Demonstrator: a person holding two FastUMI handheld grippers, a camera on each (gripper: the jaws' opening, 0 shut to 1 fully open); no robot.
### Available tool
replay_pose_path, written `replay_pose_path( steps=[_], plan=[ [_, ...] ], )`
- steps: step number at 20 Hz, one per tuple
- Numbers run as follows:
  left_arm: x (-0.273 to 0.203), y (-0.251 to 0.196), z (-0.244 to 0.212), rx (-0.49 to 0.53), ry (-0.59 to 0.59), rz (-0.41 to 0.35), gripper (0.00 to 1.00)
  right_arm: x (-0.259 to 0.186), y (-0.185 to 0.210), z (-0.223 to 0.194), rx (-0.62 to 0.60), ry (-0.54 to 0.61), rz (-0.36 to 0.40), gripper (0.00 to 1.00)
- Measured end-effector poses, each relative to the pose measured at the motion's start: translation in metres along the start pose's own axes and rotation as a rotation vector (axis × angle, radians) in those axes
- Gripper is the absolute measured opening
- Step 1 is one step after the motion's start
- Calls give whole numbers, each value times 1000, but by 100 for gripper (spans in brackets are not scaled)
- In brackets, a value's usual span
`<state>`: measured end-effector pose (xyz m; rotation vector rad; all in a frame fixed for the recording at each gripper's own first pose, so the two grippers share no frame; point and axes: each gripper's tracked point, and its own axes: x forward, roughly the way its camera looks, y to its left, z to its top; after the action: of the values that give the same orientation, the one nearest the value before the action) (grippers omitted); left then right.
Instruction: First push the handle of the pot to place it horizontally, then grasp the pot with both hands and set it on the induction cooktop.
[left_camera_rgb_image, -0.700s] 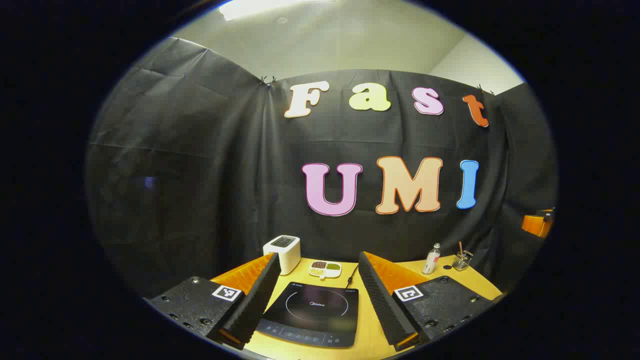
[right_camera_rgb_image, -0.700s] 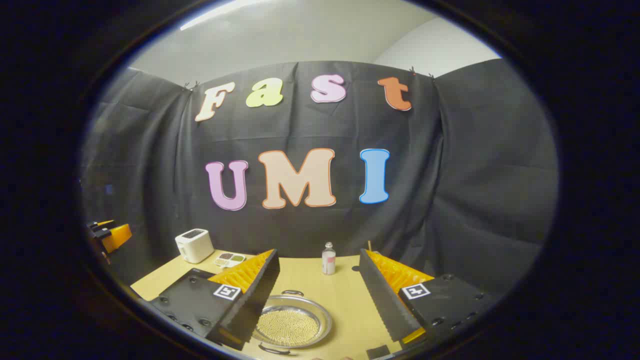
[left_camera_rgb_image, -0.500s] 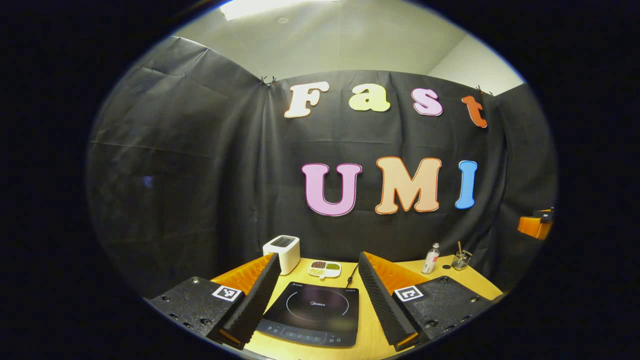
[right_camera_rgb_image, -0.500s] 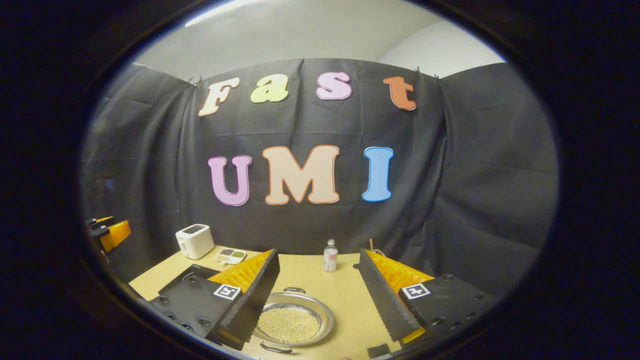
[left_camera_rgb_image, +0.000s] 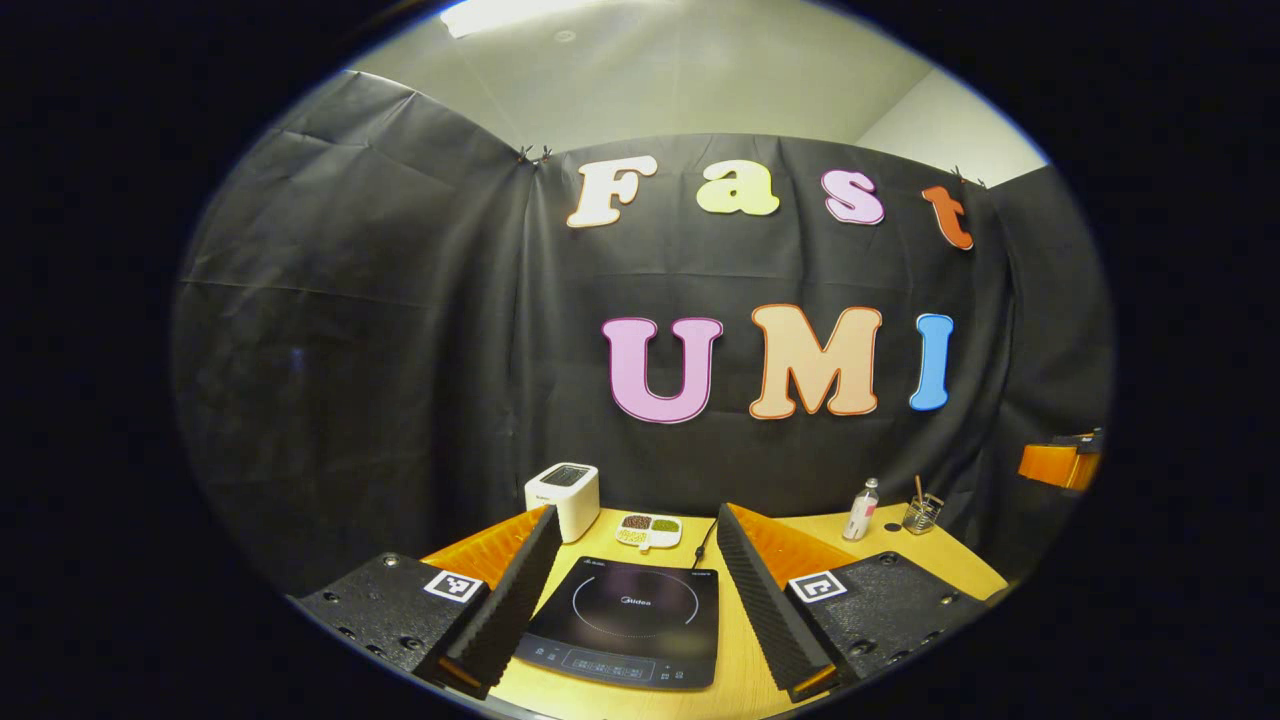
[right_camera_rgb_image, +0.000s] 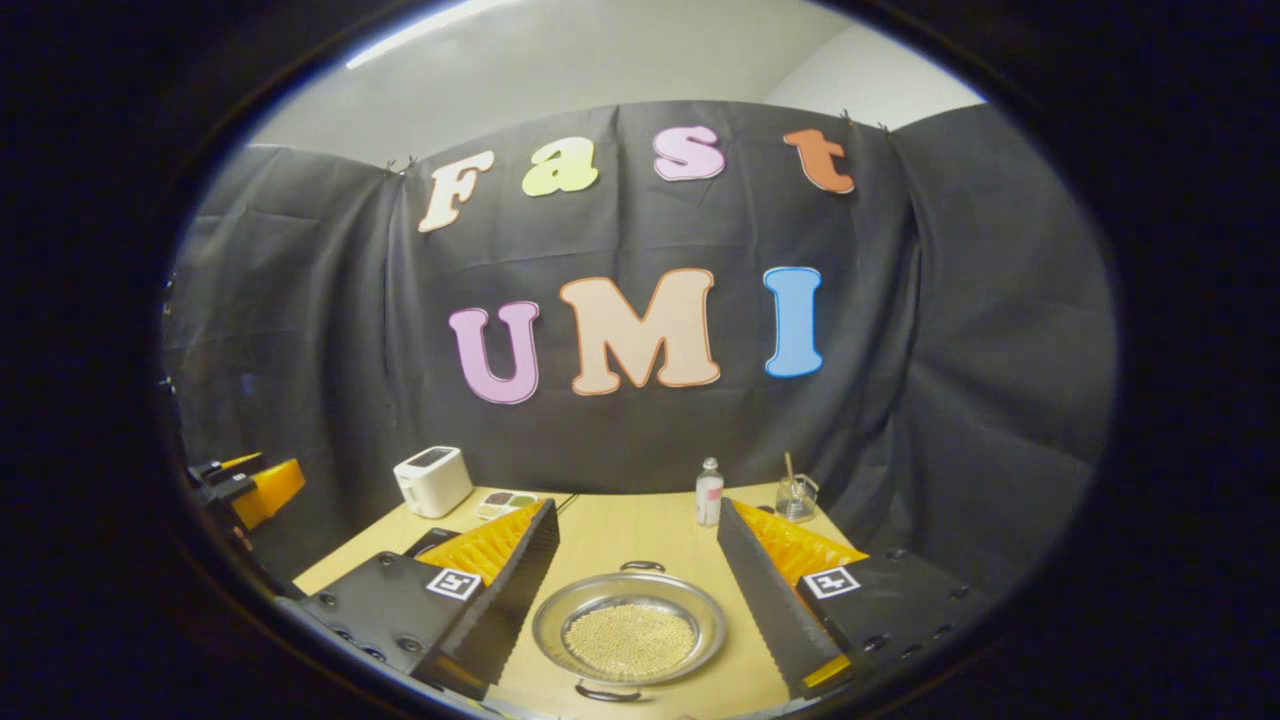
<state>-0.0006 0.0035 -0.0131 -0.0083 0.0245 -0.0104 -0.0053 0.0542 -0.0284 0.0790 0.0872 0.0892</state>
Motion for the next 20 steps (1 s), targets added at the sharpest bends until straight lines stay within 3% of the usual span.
replay_pose_path(
  steps=[7, 9, 10, 12, 17, 20],
  plan=[
    [-2, 4, -3, 12, 7, 23, 92, 10, 1, -33, 51, 87, 2, 93],
    [-3, 9, -4, 14, 14, 37, 92, 13, 3, -40, 49, 104, 7, 98],
    [-3, 11, -5, 9, 20, 41, 95, 14, 5, -46, 47, 115, 12, 93],
    [-4, 11, -5, -3, 22, 42, 92, 15, 13, -56, 39, 150, 35, 92],
    [-4, 20, -8, 21, 32, 53, 92, 17, 29, -78, 18, 209, 71, 32],
    [-4, 21, -10, 21, 43, 48, 92, 19, 39, -79, -18, 229, 77, 31]
  ],
)
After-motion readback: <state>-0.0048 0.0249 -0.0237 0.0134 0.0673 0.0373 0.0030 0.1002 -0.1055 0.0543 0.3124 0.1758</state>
